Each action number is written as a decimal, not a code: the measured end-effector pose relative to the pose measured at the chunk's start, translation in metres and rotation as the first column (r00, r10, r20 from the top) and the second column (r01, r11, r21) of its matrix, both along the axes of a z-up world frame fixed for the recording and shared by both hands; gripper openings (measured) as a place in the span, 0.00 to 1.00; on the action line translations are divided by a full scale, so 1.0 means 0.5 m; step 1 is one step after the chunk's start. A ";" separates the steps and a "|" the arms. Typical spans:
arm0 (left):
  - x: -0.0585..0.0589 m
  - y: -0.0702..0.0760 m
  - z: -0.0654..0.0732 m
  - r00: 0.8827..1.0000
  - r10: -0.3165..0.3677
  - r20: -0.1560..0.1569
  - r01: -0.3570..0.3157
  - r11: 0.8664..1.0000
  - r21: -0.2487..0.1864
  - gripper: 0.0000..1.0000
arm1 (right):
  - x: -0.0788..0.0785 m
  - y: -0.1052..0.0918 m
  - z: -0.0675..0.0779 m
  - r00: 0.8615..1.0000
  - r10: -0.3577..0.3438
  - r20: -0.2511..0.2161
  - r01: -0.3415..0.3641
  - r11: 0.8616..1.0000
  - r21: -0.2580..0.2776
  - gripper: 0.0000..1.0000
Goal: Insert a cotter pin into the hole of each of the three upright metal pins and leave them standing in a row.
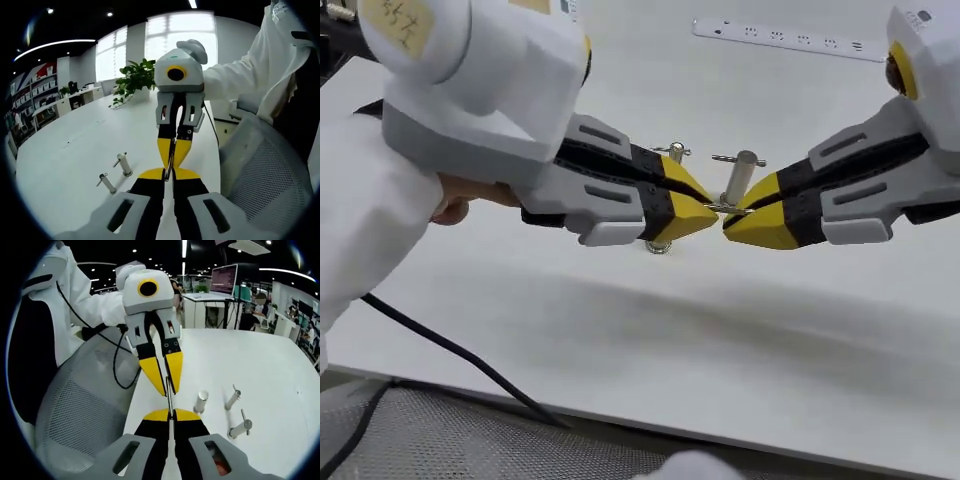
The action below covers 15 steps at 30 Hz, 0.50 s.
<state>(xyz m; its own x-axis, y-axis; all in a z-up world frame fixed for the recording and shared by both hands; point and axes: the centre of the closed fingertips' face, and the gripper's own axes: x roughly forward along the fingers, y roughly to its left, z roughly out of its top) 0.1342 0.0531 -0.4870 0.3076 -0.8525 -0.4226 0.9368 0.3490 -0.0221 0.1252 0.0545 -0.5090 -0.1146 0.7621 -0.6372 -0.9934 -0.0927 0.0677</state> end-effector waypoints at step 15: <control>0.079 0.056 -0.059 0.989 0.150 0.003 -0.150 0.986 0.071 0.26 | 0.096 -0.021 -0.045 0.991 -0.126 0.042 0.129 0.990 -0.064 0.00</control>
